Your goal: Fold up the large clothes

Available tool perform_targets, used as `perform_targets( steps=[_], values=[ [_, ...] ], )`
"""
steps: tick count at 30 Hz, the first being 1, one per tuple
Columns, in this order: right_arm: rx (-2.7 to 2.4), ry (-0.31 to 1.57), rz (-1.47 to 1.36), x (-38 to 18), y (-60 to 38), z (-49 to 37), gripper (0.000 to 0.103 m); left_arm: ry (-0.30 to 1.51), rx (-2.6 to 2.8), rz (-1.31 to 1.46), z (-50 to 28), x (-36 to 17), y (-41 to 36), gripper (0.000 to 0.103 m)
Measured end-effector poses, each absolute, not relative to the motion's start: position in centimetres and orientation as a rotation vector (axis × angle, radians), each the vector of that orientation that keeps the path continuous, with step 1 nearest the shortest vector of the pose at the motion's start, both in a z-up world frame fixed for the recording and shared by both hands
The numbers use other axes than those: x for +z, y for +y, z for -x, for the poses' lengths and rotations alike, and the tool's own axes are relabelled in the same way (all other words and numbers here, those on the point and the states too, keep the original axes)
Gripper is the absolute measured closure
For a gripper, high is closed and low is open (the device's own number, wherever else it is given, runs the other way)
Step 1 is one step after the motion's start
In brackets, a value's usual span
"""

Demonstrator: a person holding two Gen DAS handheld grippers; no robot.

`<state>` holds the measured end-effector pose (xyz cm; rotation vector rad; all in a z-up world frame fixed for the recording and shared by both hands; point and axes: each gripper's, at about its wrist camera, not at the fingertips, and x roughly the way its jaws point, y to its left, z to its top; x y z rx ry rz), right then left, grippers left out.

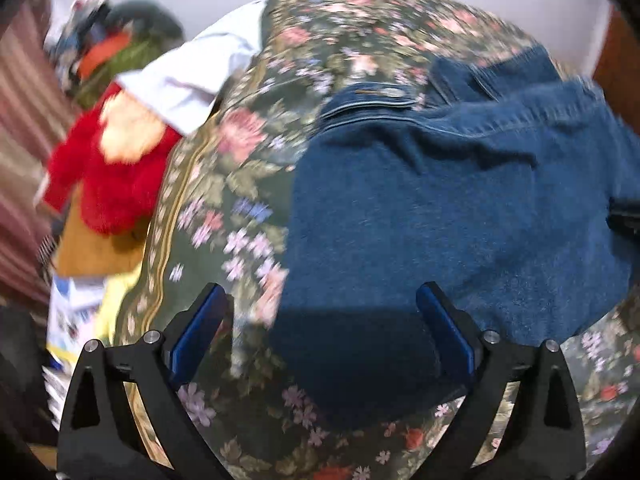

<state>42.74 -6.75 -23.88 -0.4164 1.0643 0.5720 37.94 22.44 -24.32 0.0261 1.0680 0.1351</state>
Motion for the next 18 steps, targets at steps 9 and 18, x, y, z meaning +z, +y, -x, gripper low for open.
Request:
perform_targets(
  steps=[9, 18],
  values=[
    [0.438, 1.08, 0.34, -21.5, -13.9, -42.9, 0.093, 1.012, 0.271, -0.008, -34.6, -22.3, 24.5, 0.006],
    [0.306, 1.085, 0.314, -19.3, -20.8, -41.8, 0.093, 0.936, 0.463, 0.062, -31.1, -18.7, 28.9, 0.006]
  ],
)
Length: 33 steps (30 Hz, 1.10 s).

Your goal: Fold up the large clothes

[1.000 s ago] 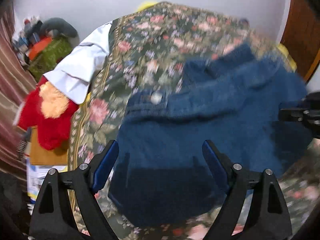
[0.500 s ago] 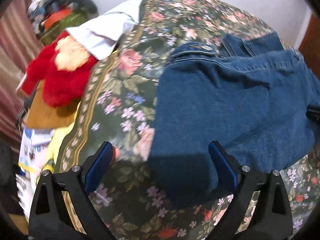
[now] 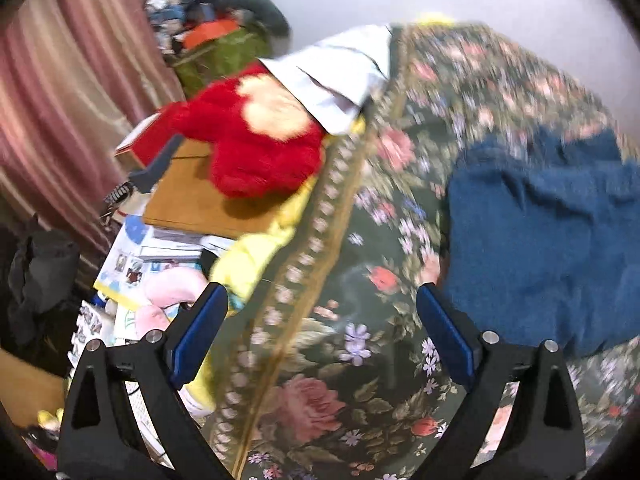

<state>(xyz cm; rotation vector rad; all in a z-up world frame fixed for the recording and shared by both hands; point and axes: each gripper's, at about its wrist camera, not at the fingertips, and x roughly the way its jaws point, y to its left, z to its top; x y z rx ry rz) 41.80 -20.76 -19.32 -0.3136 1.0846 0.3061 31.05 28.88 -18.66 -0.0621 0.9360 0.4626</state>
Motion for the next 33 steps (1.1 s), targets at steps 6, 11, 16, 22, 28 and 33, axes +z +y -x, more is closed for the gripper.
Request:
perform_targets(
  steps=[6, 11, 16, 22, 28, 33],
  values=[
    [0.216, 1.082, 0.323, -17.7, -22.1, -41.3, 0.093, 0.798, 0.464, 0.151, -28.3, -13.9, 29.0, 0.006],
    [0.198, 1.012, 0.351, -15.6, -22.0, -40.0, 0.093, 0.753, 0.382, 0.237, -27.3, -12.6, 26.9, 0.006],
    [0.26, 0.96, 0.318, -13.8, -20.4, -38.7, 0.093, 0.778, 0.298, 0.3, -27.5, -14.4, 23.5, 0.006],
    [0.386, 0.938, 0.264, -13.1, -16.5, -38.6, 0.093, 0.908, 0.163, 0.457, -29.2, -20.3, 19.8, 0.006],
    [0.484, 1.015, 0.175, -16.3, -13.2, -40.4, 0.093, 0.962, 0.063, 0.774, -30.9, -25.4, 19.1, 0.006],
    [0.485, 1.161, 0.141, -21.7, -12.0, -42.1, 0.093, 0.989, 0.029, 0.94, -33.2, -28.4, 19.3, 0.006]
  ],
)
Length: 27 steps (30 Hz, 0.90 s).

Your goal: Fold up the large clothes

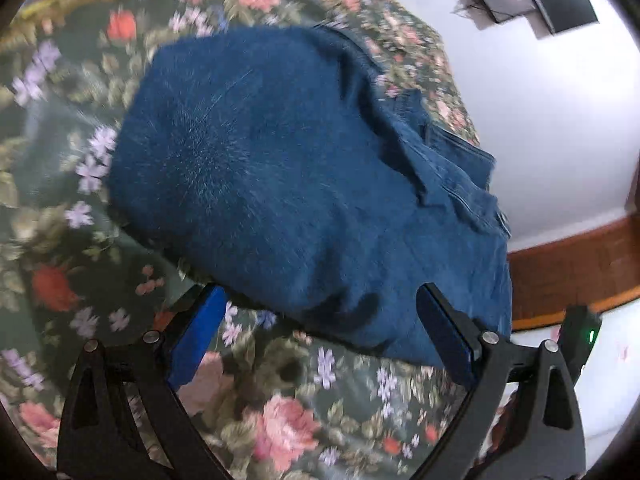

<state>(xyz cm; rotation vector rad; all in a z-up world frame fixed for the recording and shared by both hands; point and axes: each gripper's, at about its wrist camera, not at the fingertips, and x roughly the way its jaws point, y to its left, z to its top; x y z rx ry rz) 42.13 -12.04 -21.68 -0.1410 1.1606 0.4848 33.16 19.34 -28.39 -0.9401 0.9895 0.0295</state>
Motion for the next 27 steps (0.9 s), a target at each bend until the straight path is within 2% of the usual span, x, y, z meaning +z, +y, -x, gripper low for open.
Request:
perform_targets(
  steps=[7, 12, 13, 15, 18, 21, 27],
  values=[
    [0.557, 1.139, 0.003, -22.4, -14.0, -42.5, 0.093, 0.947, 0.078, 1.049, -36.6, -30.5, 20.3, 0.006],
    [0.582, 1.142, -0.084, -22.8, -14.9, -42.7, 0.093, 0.921, 0.2, 0.928, -38.8, -30.3, 19.2, 0.008],
    [0.583, 1.14, -0.07, -22.7, -14.6, -42.6, 0.093, 0.927, 0.231, 0.874, -39.1, -29.9, 18.6, 0.011],
    [0.586, 1.142, -0.018, -22.4, -13.9, -42.4, 0.093, 0.934, 0.296, 0.759, -39.6, -29.1, 17.7, 0.033],
    [0.582, 1.177, 0.038, -21.8, -13.2, -42.4, 0.093, 0.928, 0.275, 0.743, -39.1, -28.1, 18.0, 0.05],
    [0.568, 1.216, 0.052, -20.7, -12.6, -42.5, 0.093, 0.901, 0.206, 0.693, -37.9, -25.8, 17.6, 0.058],
    [0.645, 1.12, 0.087, -16.4, -9.7, -41.4, 0.093, 0.809, 0.177, 0.52, -34.4, -20.4, 15.9, 0.061]
  ],
)
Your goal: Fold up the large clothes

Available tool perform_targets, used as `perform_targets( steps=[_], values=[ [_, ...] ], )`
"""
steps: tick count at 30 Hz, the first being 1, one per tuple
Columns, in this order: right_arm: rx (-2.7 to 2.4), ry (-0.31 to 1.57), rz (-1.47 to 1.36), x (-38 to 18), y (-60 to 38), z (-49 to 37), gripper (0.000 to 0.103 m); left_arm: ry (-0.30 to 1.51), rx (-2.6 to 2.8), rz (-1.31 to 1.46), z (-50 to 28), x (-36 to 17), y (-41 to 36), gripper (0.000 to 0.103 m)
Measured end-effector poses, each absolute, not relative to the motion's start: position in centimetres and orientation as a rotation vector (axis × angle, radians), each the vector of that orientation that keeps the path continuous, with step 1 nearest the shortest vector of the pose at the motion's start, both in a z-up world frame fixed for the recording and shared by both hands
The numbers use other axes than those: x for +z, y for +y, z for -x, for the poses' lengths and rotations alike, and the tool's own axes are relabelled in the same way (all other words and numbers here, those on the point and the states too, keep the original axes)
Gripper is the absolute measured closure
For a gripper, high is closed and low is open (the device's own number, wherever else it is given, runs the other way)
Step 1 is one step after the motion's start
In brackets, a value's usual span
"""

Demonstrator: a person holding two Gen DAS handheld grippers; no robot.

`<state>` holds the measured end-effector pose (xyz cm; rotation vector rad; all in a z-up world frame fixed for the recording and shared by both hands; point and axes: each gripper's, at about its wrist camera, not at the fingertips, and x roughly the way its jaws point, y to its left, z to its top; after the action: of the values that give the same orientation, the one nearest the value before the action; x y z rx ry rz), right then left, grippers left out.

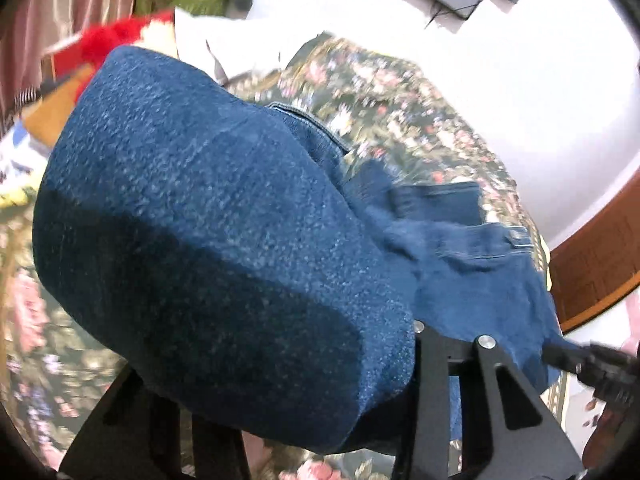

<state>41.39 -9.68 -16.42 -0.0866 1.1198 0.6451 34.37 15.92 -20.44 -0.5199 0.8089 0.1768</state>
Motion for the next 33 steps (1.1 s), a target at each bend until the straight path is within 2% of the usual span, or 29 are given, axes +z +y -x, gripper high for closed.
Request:
perform_targets(
  steps=[5, 12, 15, 20, 23, 29, 33],
  values=[
    [0.761, 1.162, -0.012, -16.3, -5.0, -41.2, 0.093, 0.781, 0.242, 0.492, -31.7, -19.2, 16.8, 0.061],
    [0.806, 1.426, 0.077, -25.7, 2.0, -40.6, 0.093, 0.829, 0.299, 0.479, -31.0, -21.3, 17.1, 0.063],
    [0.822, 1.456, 0.037, -26.9, 2.1, -41.1, 0.093, 0.812, 0.299, 0.451, -31.2, -20.7, 16.5, 0.063],
    [0.813, 1.523, -0.027, -24.9, -0.6, -42.3, 0.093, 0.758, 0.279, 0.402, -32.7, -17.9, 16.2, 0.065],
    [0.816, 1.44, -0.083, -22.0, -4.6, -41.7, 0.093, 0.709, 0.254, 0.329, -33.7, -15.4, 14.1, 0.067],
    [0.607, 1.227, -0.016, -16.0, -15.5, -39.5, 0.093, 0.627, 0.139, 0.109, -36.9, -10.8, 4.3, 0.072],
    [0.53, 1.179, -0.09, -14.0, -21.5, -37.6, 0.093, 0.621, 0.019, -0.04, -38.5, -11.1, -3.9, 0.073]
  ],
)
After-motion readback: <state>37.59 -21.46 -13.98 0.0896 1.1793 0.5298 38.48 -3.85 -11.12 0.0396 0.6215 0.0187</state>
